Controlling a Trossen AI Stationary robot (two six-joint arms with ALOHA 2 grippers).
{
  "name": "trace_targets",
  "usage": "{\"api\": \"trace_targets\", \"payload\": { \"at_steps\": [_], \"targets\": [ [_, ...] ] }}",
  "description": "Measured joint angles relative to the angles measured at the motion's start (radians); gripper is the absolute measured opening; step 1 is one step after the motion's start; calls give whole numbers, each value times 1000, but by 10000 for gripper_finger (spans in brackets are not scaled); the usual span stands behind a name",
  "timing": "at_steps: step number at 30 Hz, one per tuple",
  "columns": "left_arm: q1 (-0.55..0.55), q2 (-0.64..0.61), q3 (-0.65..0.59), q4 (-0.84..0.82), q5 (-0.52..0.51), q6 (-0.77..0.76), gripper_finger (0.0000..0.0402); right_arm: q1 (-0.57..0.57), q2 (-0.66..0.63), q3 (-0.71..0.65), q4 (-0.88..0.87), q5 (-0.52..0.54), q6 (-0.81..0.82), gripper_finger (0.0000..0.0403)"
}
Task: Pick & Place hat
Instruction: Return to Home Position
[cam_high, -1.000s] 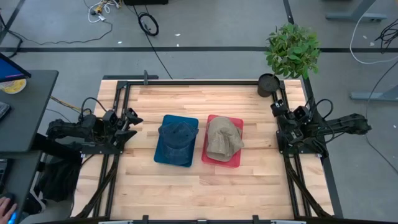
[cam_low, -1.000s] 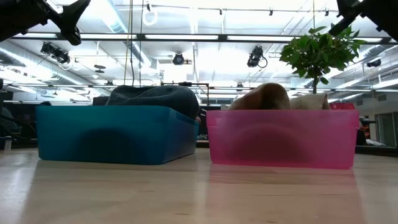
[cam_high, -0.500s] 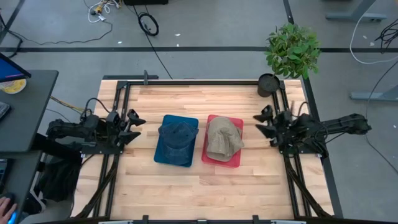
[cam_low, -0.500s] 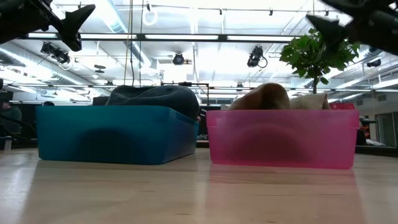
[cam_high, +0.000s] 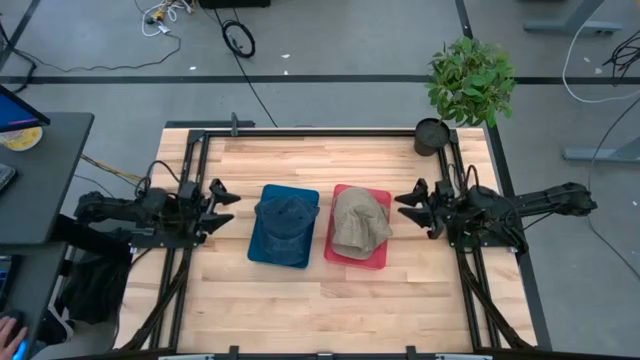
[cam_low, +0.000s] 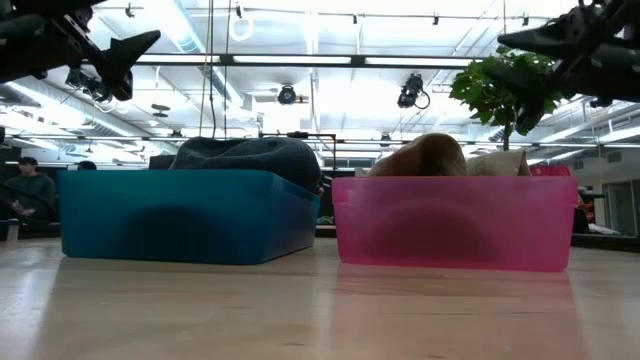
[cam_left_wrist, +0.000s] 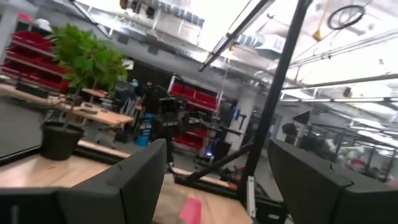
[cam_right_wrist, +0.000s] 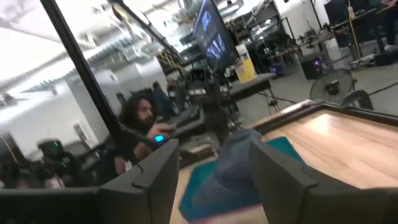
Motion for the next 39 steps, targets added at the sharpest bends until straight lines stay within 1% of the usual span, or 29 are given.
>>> {"api": "trace_targets", "payload": {
  "at_steps": [4,7,12,16,18,23,28,31,34,37,39],
  "targets": [
    [0,1,0,-11,-34,-9,286,0,0,0,-87,0,-29,197],
    [0,2,0,-48,-63,-46,286,0,0,0,-183,3,-10,197],
    [0,2,0,-54,-61,-79,286,0,0,0,-338,3,32,197],
    [0,2,-1,-53,-61,-79,286,0,0,0,-452,3,18,197],
    [0,2,-1,-53,-61,-83,286,0,0,0,-501,3,-24,197],
    [0,2,-1,-53,-61,-70,286,0,0,0,-506,15,-217,197],
    [0,2,-1,-90,-47,110,286,0,0,1,-504,36,-340,197],
    [0,2,-1,-138,-45,145,286,0,1,1,-504,36,-390,197],
    [0,2,-1,-232,-45,121,286,0,1,1,-504,39,-441,197],
    [0,2,-1,-306,-44,102,286,0,1,1,-497,68,-449,197],
    [0,2,-1,-308,-47,129,286,0,1,1,-493,94,-451,197]
  ]
}}
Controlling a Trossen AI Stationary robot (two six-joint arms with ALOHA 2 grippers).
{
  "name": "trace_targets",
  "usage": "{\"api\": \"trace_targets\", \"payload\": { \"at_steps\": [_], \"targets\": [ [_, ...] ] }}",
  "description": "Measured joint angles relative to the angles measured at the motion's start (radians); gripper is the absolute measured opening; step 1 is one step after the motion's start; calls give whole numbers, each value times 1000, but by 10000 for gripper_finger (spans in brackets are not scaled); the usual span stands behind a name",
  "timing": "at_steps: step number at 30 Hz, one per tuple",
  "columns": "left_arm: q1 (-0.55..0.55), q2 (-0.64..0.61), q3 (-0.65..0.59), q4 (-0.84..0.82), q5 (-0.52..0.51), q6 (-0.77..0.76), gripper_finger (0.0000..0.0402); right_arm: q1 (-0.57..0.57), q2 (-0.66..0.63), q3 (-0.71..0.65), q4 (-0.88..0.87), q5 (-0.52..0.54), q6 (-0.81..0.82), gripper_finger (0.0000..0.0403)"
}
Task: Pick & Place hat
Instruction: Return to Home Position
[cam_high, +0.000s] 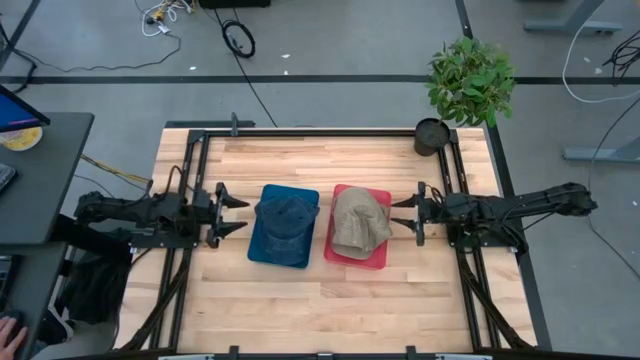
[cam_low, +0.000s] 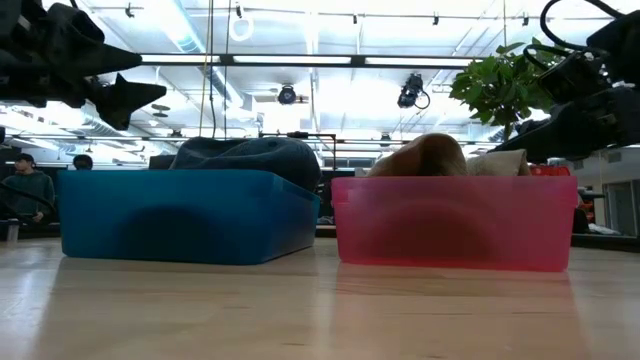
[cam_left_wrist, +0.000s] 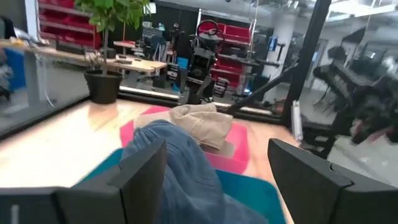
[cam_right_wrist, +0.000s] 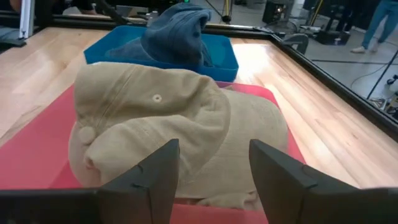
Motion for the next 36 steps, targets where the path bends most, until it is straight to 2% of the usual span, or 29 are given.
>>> {"api": "trace_targets", "payload": {
  "at_steps": [8,18,36],
  "targets": [
    [1,0,0,-8,-43,94,286,0,-1,0,7,11,2,197],
    [1,0,0,-7,-41,92,286,0,-1,0,7,11,116,197],
    [1,0,-1,-2,-44,92,286,0,-1,0,7,11,113,197]
  ]
}}
